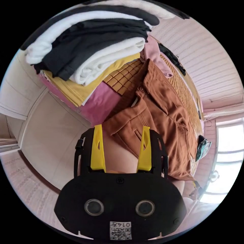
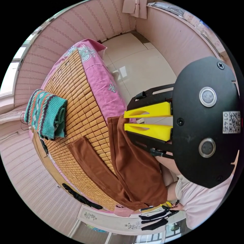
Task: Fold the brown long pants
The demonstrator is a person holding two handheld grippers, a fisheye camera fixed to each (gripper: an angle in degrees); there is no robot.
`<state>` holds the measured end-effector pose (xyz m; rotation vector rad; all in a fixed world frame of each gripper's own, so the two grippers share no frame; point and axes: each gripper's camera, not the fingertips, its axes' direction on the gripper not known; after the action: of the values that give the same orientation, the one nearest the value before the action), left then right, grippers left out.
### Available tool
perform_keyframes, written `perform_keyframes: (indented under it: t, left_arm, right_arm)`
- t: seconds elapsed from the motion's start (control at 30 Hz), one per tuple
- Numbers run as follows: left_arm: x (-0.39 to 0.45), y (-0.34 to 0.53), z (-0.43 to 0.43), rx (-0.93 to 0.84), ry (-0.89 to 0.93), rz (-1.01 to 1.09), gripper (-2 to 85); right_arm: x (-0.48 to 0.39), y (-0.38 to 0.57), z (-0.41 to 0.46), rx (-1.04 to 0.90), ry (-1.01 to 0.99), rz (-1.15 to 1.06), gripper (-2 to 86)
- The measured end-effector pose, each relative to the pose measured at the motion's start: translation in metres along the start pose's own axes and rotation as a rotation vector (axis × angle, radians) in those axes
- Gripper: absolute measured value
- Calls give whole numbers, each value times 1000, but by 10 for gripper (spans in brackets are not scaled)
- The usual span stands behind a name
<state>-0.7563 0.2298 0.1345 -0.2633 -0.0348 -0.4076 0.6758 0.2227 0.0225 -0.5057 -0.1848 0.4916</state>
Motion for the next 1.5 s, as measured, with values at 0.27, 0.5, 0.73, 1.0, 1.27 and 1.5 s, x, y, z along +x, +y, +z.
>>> perform_keyframes:
  t: [0.27, 0.5, 0.73, 1.0, 1.27, 1.5]
  left_arm:
    - [-16, 2, -11, -54, 112, -16, 83]
    - [17, -2, -74, 149, 192, 142, 62]
    - [10, 9, -93, 137, 138, 163, 63]
    - [-16, 37, -73, 211, 44, -21, 49]
    - [139, 30, -75, 274, -313, 603, -7]
    - [257, -17, 40, 111, -256, 731, -10]
  right_arm:
    - [0, -24, -24, 65, -42, -33, 24]
    - [-1, -52, -33, 153, -233, -13, 10]
    - [29, -20, -68, 344, -288, -134, 7]
    - [108, 20, 36, 44, -271, 256, 6]
    - [-11, -76, 62, 3, 17, -133, -2]
    - [-132, -178, 134, -87, -48, -392, -2]
